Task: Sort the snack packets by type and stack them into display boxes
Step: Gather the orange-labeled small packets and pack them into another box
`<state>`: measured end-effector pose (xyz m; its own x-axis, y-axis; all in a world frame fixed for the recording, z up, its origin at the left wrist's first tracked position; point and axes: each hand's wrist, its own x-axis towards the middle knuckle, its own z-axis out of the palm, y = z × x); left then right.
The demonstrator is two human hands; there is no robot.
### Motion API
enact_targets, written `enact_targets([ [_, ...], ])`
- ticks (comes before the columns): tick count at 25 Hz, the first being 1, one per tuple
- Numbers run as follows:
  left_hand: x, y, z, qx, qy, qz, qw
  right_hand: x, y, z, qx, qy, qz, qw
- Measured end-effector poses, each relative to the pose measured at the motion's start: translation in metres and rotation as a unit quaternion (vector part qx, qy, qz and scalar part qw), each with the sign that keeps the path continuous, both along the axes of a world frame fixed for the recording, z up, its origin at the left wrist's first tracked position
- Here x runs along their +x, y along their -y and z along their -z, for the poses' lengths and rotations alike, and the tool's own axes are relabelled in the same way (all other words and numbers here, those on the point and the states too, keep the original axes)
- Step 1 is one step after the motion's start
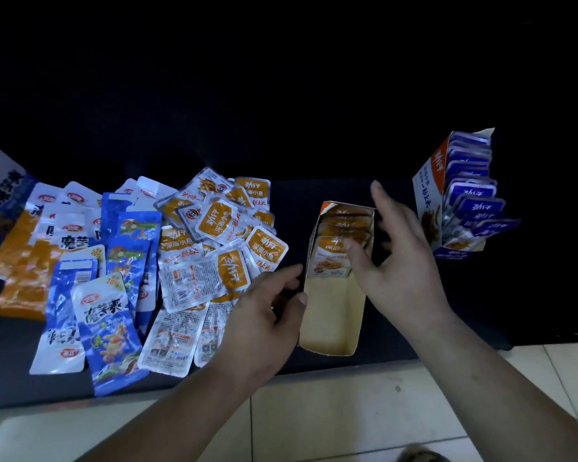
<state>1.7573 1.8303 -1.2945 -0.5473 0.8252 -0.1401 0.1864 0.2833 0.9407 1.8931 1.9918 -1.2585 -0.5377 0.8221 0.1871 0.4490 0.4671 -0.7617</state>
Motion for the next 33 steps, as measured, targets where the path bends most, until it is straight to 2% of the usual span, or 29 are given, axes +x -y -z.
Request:
enact_targets([
  [5, 0.006, 0.013, 0.003, -0.006, 0.022, -0.021, 1.000, 0.002, 0.000, -0.001, -0.008, -0.019, 0.014, 1.000],
  [8, 0.006, 0.016, 0.003, -0.002, 0.023, -0.025, 0.999, 0.001, 0.005, -0.007, -0.011, 0.013, 0.027, 1.000],
  [10, 0.004, 0.020, 0.002, -0.003, 0.034, -0.029, 0.999, -0.001, 0.012, -0.018, 0.050, 0.017, 0.031, 0.998],
  [12, 0.000, 0.032, 0.000, -0.004, 0.023, -0.020, 1.000, -0.010, 0.031, -0.030, 0.139, -0.020, 0.004, 0.990],
  [13, -0.005, 0.042, 0.001, 0.000, -0.005, -0.012, 1.000, -0.019, 0.048, -0.032, 0.142, -0.049, -0.024, 0.988],
  [14, -0.012, 0.054, 0.002, -0.001, -0.057, -0.006, 0.998, -0.031, 0.069, -0.029, 0.102, -0.073, -0.060, 0.990],
  [16, -0.037, 0.082, 0.009, -0.036, -0.216, -0.019, 0.975, -0.053, 0.116, -0.012, -0.089, -0.081, -0.120, 0.986],
  [17, -0.051, 0.096, 0.014, -0.068, -0.305, -0.029, 0.949, -0.059, 0.133, 0.001, -0.184, -0.056, -0.126, 0.973],
  [18, -0.062, 0.108, 0.017, -0.105, -0.371, -0.032, 0.922, -0.060, 0.142, 0.015, -0.231, -0.022, -0.117, 0.966],
  [20, -0.071, 0.123, 0.022, -0.173, -0.422, -0.024, 0.890, -0.057, 0.144, 0.036, -0.223, 0.042, -0.096, 0.969],
  [23, -0.062, 0.119, 0.025, -0.210, -0.424, -0.006, 0.881, -0.053, 0.140, 0.046, -0.145, 0.094, -0.078, 0.982],
  [26, -0.065, 0.115, 0.018, -0.177, -0.445, -0.012, 0.878, -0.060, 0.149, 0.050, -0.087, 0.104, -0.059, 0.989],
  [29, -0.089, 0.101, 0.010, -0.114, -0.475, 0.012, 0.872, -0.067, 0.154, 0.055, -0.096, 0.109, -0.039, 0.989],
  [31, -0.102, 0.079, 0.007, -0.153, -0.494, 0.093, 0.851, -0.063, 0.155, 0.056, -0.078, 0.118, -0.050, 0.989],
  [33, -0.104, 0.055, 0.003, -0.251, -0.486, 0.157, 0.823, -0.056, 0.151, 0.056, -0.084, 0.105, -0.054, 0.989],
])
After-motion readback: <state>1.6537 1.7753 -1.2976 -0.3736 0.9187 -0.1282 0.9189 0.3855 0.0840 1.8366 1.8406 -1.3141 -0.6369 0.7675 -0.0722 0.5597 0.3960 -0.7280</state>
